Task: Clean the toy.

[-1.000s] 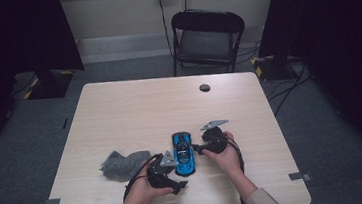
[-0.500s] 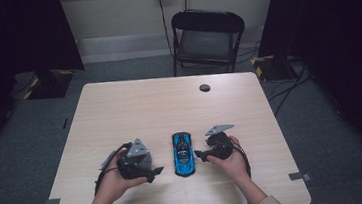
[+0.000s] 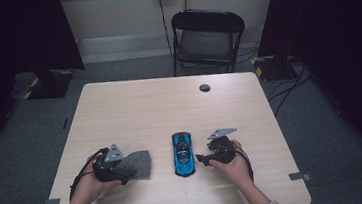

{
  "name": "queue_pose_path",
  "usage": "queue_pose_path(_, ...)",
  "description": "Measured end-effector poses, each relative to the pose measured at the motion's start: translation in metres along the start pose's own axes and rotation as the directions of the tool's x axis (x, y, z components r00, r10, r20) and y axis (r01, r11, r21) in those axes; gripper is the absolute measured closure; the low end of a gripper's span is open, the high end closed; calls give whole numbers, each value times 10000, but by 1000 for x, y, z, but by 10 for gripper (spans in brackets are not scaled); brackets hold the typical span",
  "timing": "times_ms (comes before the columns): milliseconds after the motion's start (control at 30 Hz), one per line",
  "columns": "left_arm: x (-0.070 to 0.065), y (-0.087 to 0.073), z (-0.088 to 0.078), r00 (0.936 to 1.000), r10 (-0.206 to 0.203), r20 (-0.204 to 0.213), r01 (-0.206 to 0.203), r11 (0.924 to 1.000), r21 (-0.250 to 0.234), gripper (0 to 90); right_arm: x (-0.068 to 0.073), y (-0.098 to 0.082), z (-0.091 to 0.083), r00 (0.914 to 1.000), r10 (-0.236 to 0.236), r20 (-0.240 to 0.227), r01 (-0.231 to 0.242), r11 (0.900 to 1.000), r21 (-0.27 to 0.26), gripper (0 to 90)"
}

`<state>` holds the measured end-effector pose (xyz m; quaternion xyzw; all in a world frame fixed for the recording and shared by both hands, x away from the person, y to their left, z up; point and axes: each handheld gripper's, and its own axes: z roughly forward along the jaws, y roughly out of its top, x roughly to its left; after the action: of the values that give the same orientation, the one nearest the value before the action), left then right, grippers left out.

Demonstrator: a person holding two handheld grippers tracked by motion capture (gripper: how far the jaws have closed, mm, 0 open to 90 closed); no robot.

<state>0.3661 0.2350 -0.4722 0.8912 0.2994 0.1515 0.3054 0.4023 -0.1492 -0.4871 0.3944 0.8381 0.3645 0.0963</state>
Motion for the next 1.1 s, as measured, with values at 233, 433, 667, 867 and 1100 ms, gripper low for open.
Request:
queue_pose_path(233, -5, -1, 11, 9999, -7, 118, 8, 10000, -68, 356, -2, -3, 0, 10000, 63, -24, -63, 10000, -74, 320)
queue_pose_path(433, -15, 15, 18, 9945, -883, -567, 888, 9960, 57, 618, -2, -4, 1, 10000, 29, -13, -29, 9999, -167, 319)
queue_pose_path(667, -12, 47, 24, 9784, -2018, -452, 1980, 9771, -779, 708, 0, -4, 1, 9998, -101, -195, 99, 9999, -83, 318)
queue_pose_path(867, -10, 66, 50, 9595, -2800, -313, 2757, 9560, -1005, 706, -1, 0, -10, 9991, 136, -407, -156, 9987, -479, 303)
queue_pose_path(1100, -19, 79, 70, 9652, -2534, -651, 2508, 9670, -456, 695, 16, 13, -11, 9946, -346, -978, 297, 9982, -517, 273)
